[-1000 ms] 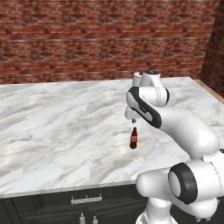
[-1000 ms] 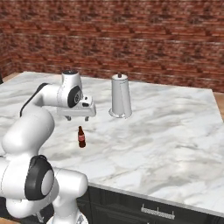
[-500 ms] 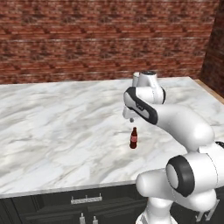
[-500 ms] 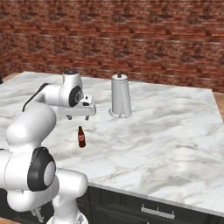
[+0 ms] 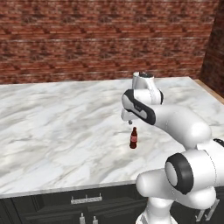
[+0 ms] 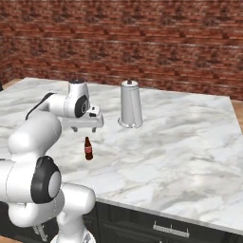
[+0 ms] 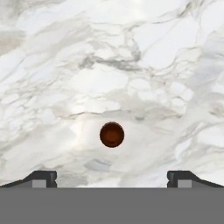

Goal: Place the large bottle from the dining counter next to the other large bottle outside the sink, and place the small bottle from the dining counter next to the other small bottle inside the sink.

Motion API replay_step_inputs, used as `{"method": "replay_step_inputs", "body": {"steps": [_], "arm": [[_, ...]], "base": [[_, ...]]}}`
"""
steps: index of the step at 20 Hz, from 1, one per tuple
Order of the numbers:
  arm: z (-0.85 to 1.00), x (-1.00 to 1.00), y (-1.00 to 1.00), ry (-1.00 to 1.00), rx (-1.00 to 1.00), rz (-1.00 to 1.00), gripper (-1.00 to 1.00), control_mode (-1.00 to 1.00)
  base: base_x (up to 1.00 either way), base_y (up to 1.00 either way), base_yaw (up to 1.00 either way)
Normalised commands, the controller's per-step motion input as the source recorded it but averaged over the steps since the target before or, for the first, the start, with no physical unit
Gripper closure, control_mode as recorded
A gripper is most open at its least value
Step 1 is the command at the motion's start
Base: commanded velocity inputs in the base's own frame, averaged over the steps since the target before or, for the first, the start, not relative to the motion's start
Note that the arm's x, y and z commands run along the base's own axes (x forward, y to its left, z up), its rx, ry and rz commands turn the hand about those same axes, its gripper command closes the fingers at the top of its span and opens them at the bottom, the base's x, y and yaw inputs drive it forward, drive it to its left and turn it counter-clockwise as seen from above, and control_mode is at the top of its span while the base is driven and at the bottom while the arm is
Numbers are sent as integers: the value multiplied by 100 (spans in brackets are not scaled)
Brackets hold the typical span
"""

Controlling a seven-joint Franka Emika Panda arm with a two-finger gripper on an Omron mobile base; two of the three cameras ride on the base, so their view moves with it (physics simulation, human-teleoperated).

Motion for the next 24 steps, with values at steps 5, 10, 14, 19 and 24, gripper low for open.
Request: {"method": "replay_step_inputs", "body": {"steps": [5,10,14,19,24], "arm": [[-11,0,0,0,0,0,-100,-100],[-10,6,0,0,0,0,-100,-100],[-9,12,0,0,0,0,-100,-100],[-2,29,0,0,0,0,-100,-100],[-5,8,2,0,0,0,-100,-100]], "base": [[0,0,0],[0,0,0],[0,0,0],[0,0,0],[0,0,0]]}}
